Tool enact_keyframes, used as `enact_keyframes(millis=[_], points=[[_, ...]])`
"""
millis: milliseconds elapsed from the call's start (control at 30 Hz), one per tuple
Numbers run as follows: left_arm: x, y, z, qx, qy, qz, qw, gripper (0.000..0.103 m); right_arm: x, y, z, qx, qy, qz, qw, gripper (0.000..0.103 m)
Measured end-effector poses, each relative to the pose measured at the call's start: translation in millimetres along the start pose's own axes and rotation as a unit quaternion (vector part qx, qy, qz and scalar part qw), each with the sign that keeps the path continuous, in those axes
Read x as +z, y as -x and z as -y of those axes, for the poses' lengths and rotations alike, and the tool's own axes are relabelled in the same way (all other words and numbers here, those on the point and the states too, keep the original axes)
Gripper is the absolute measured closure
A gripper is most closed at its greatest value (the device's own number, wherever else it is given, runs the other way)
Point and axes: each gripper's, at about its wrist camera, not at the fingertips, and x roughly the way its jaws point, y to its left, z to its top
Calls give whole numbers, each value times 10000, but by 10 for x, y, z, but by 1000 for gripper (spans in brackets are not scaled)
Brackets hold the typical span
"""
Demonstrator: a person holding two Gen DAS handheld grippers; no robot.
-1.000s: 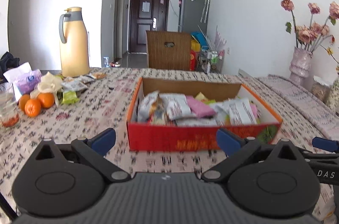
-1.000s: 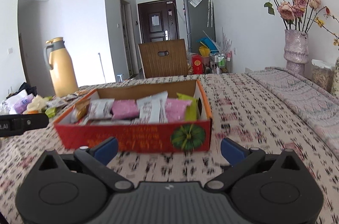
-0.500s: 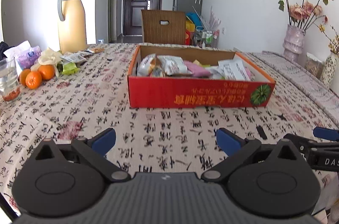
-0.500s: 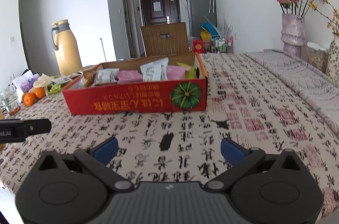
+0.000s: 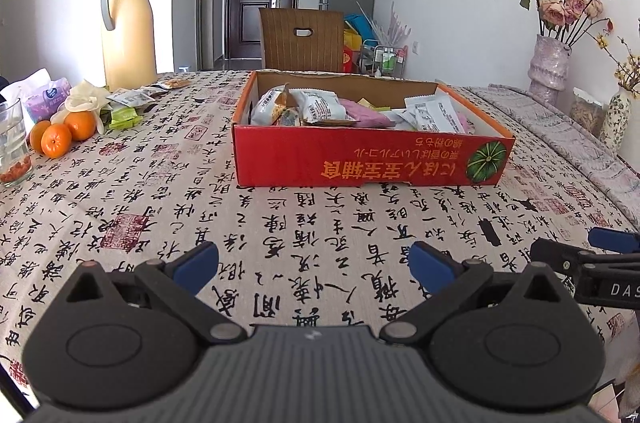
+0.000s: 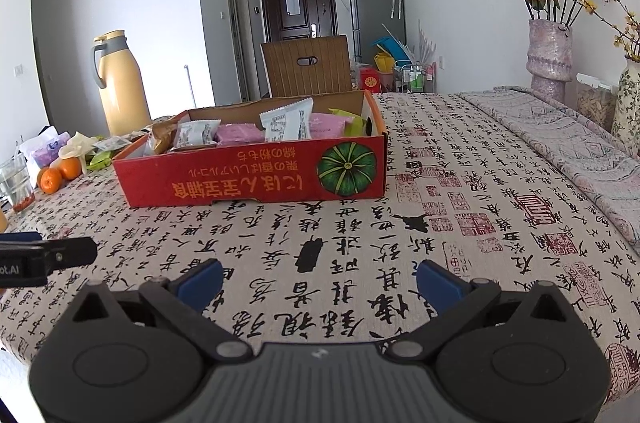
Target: Organize snacks
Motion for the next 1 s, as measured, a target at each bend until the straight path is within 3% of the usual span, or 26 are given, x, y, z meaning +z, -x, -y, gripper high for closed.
enact_keyframes(millis=[1000], points=[[-4, 14, 19, -4, -27, 26, 10000, 0, -4, -10, -3, 4, 14, -5, 10000, 0]])
